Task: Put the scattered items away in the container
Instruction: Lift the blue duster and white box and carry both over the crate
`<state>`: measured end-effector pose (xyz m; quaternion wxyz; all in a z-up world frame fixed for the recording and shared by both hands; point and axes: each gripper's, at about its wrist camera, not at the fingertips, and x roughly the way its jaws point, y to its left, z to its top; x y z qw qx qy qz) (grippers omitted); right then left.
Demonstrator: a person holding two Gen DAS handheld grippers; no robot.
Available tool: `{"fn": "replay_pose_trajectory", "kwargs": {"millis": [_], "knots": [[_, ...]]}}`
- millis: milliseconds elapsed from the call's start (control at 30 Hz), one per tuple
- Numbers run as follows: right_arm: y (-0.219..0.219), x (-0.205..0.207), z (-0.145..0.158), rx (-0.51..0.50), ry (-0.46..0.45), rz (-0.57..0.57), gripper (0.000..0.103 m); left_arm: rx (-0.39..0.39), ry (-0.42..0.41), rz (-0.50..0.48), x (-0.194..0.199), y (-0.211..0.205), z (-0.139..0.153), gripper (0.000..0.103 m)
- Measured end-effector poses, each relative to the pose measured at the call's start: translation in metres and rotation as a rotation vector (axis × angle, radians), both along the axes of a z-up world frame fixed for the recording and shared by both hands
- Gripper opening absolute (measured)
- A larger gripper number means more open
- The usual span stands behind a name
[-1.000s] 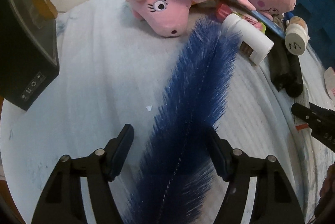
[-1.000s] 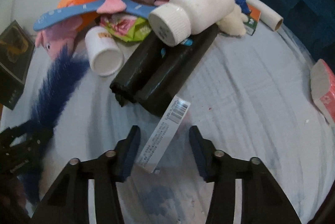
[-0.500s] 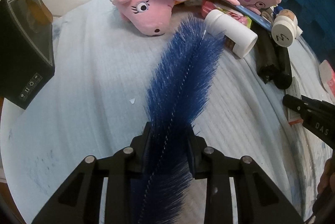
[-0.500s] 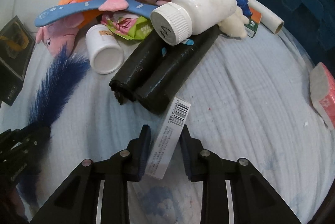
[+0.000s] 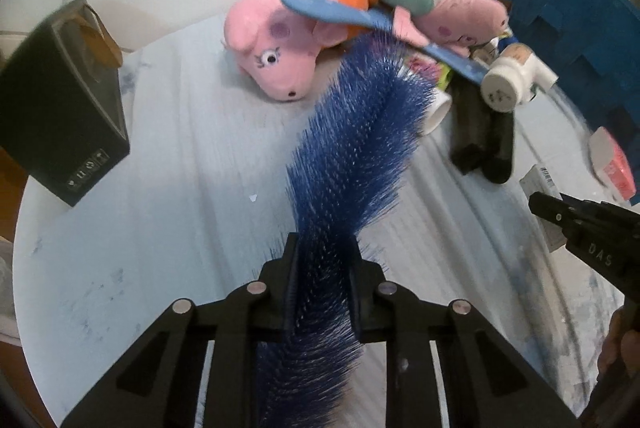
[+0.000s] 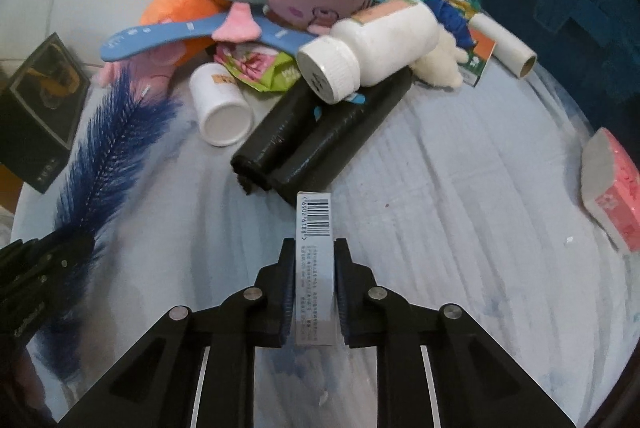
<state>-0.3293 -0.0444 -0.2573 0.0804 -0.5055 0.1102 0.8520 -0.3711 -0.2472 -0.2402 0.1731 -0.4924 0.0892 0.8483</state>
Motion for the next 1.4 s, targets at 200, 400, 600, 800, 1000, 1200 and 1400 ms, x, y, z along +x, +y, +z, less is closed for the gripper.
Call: {"fn": "replay_pose_trajectory", "kwargs": {"millis": [200,400,600,800,1000,1200,1400], "knots": [[0.003,0.020,0.023,-0.009,0.049,0.010,0.018,0.033,0.049,-0.015,0.014,0.006,0.026,0.019],[0.007,0.034,0.060,0.011,0.116,0.016,0.018,0.068,0.098,-0.034,0.031,0.016,0.054,0.019],[0.020,0.054,0.101,0.043,0.175,0.024,0.018,0.103,0.154,-0.045,0.048,0.037,0.091,0.018],[0.047,0.075,0.143,0.060,0.251,0.047,0.018,0.124,0.221,-0.034,0.067,0.072,0.129,0.018],[0.096,0.097,0.189,0.083,0.339,0.122,0.018,0.139,0.294,0.024,0.094,0.125,0.166,0.017],[0.154,0.115,0.220,0.103,0.378,0.201,0.018,0.144,0.332,0.090,0.116,0.183,0.191,0.016],[0.199,0.129,0.246,0.105,0.421,0.199,0.018,0.148,0.361,0.072,0.122,0.229,0.214,0.015]]}}
